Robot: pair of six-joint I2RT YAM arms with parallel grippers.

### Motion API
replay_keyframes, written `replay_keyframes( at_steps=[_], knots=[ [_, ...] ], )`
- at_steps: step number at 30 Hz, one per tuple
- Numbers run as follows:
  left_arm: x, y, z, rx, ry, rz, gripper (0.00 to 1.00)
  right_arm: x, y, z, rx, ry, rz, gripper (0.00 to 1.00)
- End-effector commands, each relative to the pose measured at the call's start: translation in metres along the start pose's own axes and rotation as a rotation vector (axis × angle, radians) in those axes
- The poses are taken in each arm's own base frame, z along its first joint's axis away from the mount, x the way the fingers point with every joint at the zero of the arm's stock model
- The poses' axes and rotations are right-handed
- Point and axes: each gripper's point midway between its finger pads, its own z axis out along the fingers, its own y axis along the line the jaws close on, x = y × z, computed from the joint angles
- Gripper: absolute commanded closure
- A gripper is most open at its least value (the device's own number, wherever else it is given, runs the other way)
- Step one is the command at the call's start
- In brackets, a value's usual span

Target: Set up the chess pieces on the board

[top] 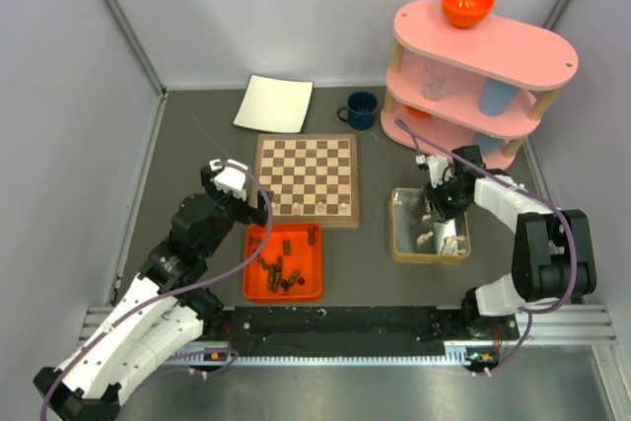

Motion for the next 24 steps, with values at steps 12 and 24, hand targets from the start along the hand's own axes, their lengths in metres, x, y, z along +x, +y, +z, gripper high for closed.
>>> replay_keyframes(
  at_steps=[12, 24],
  knots=[
    [-0.013, 0.003, 0.0, -0.013, -0.059, 0.003, 0.01, 0.018, 0.031, -0.014, -0.176, 0.044, -0.188, 0.45],
    [-0.013, 0.004, 0.0, -0.015, -0.057, 0.004, 0.01, 0.02, 0.004, -0.002, -0.047, 0.097, -0.174, 0.66]
  ],
)
